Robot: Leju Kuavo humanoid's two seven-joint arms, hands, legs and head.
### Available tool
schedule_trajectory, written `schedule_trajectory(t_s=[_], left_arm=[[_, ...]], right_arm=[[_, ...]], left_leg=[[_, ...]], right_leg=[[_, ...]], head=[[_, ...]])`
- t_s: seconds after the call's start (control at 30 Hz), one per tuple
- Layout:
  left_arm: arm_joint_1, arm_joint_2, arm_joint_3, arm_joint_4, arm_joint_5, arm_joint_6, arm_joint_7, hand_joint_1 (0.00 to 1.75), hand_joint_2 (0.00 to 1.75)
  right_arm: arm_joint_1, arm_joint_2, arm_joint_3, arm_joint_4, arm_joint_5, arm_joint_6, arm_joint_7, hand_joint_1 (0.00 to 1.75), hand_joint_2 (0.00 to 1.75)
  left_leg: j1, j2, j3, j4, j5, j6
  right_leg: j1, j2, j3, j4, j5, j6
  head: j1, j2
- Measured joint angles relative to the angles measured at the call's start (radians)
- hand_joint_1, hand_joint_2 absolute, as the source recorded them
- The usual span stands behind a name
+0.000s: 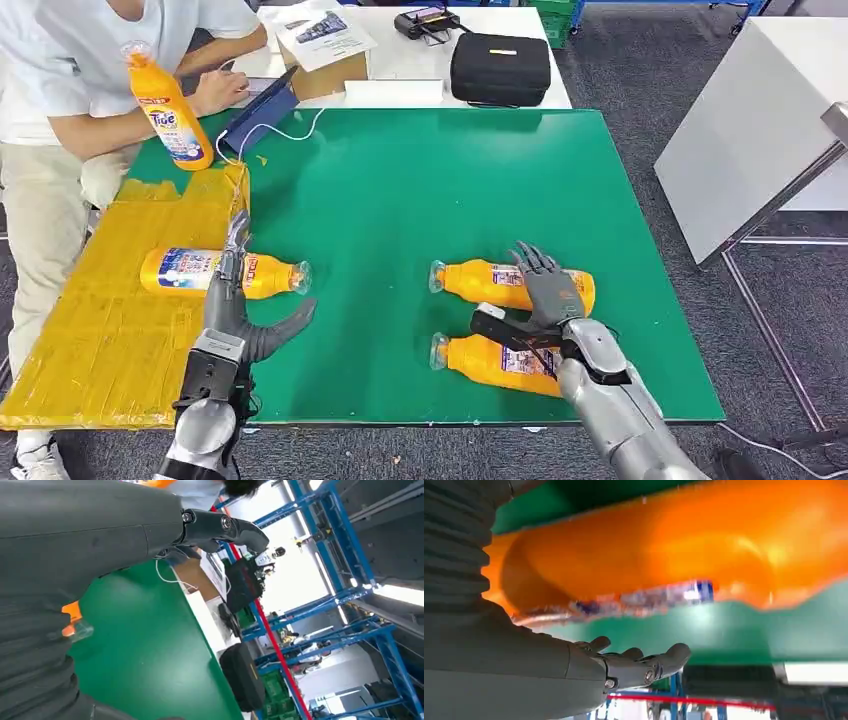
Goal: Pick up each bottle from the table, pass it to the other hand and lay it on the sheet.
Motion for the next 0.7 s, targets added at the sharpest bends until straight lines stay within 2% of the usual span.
schedule_trajectory(t_s=[0.33, 0.37, 0.4, 0.43, 0.47, 0.53, 0.7], left_arm=[[-0.006, 0.000, -0.002, 0.006, 0.015, -0.007, 0.000, 0.00, 1.75], [-0.007, 0.000, -0.002, 0.007, 0.016, -0.007, 0.000, 0.00, 1.75], [-0.007, 0.000, -0.002, 0.007, 0.016, -0.007, 0.000, 0.00, 1.75], [-0.008, 0.000, -0.002, 0.007, 0.017, -0.008, 0.000, 0.00, 1.75], [-0.009, 0.000, -0.003, 0.009, 0.018, -0.008, 0.000, 0.00, 1.75], [-0.010, 0.000, -0.004, 0.014, 0.020, -0.008, 0.001, 0.00, 1.75], [-0.010, 0.000, -0.010, 0.017, 0.028, -0.008, 0.003, 0.00, 1.75]], right_arm=[[-0.069, 0.005, 0.032, 0.120, 0.010, 0.031, 0.016, 0.00, 1.75], [-0.074, 0.006, 0.034, 0.128, 0.013, 0.035, 0.021, 0.07, 1.75], [-0.080, 0.006, 0.035, 0.136, 0.016, 0.040, 0.028, 0.58, 1.75], [-0.086, 0.006, 0.036, 0.147, 0.019, 0.041, 0.036, 1.29, 1.75], [-0.093, 0.006, 0.039, 0.157, 0.023, 0.041, 0.044, 1.50, 1.75], [-0.105, 0.006, 0.046, 0.180, 0.035, 0.039, 0.064, 1.71, 1.75], [-0.119, 0.009, 0.060, 0.210, 0.048, 0.021, 0.081, 1.75, 1.75]], left_leg=[[0.000, 0.000, 0.002, 0.000, 0.000, 0.000], [0.000, 0.000, 0.002, 0.000, 0.000, 0.000], [0.000, 0.000, 0.003, 0.000, 0.000, 0.000], [0.000, 0.000, 0.003, 0.000, 0.000, 0.000], [0.000, 0.000, 0.004, 0.000, 0.000, 0.001], [0.000, 0.000, 0.004, 0.000, 0.000, 0.001], [0.000, 0.000, 0.004, 0.000, 0.001, 0.002]], right_leg=[[0.000, 0.000, 0.001, 0.000, 0.000, 0.000], [0.000, 0.000, 0.001, 0.000, 0.000, 0.000], [0.000, 0.000, 0.002, 0.000, 0.000, 0.000], [0.000, 0.000, 0.002, 0.000, 0.000, 0.000], [0.000, 0.000, 0.003, 0.000, 0.000, 0.000], [0.000, 0.000, 0.003, 0.000, 0.000, 0.000], [0.000, 0.000, 0.004, 0.000, 0.001, 0.001]], head=[[0.000, 0.000], [0.000, 0.000], [0.000, 0.000], [0.000, 0.000], [0.000, 0.000], [0.000, 0.000], [0.000, 0.000]])
